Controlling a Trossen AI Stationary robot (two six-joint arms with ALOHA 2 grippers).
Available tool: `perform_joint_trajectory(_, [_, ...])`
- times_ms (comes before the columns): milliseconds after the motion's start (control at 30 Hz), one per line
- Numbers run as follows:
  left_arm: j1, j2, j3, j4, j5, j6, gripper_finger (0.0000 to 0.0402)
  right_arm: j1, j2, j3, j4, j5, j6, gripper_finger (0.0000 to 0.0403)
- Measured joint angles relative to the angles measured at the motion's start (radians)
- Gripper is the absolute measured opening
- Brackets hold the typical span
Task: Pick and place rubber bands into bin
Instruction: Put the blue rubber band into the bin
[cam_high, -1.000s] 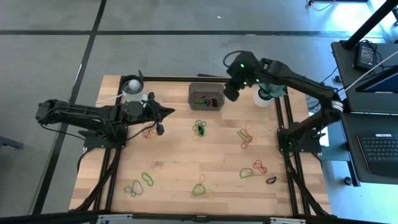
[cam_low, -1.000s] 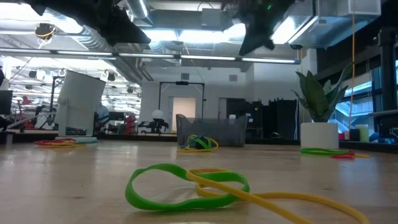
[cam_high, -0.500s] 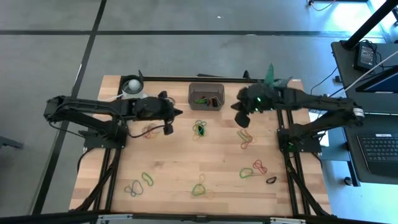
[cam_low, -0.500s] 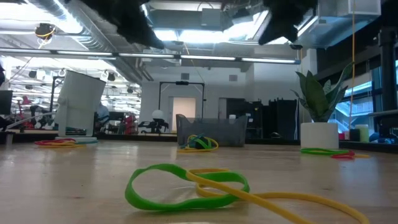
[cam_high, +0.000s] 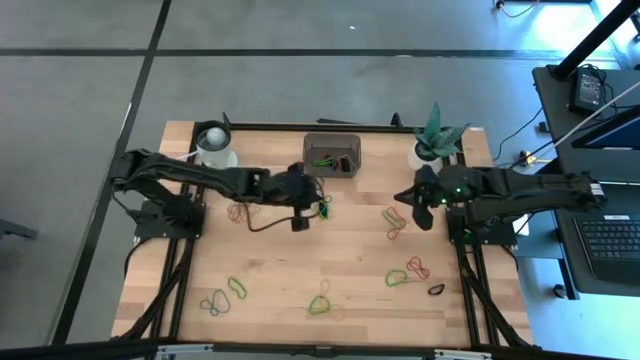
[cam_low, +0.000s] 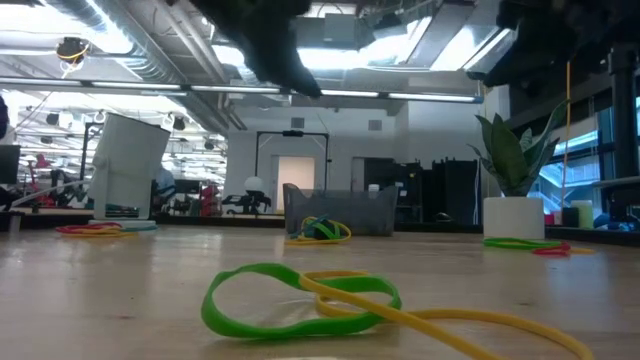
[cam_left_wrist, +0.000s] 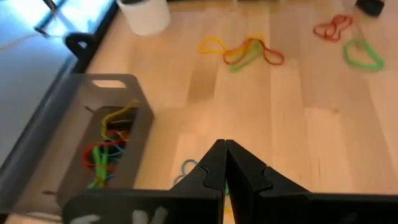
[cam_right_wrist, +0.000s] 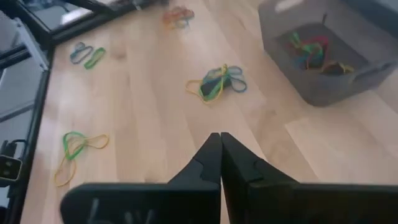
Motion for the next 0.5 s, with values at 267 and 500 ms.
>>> perform_joint_trajectory(267, [0.004, 0.182, 0.096, -0.097, 0.017, -0.149, 0.0048, 0.000, -0.089, -0.046, 0.002, -0.001, -0.061, 0.0002])
perform_joint_trajectory(500, [0.005, 0.300, 0.140, -0.111, 0.017, -0.230, 0.0105, 0.000, -0.098, -0.046, -0.005, -0.010, -0.111, 0.0006])
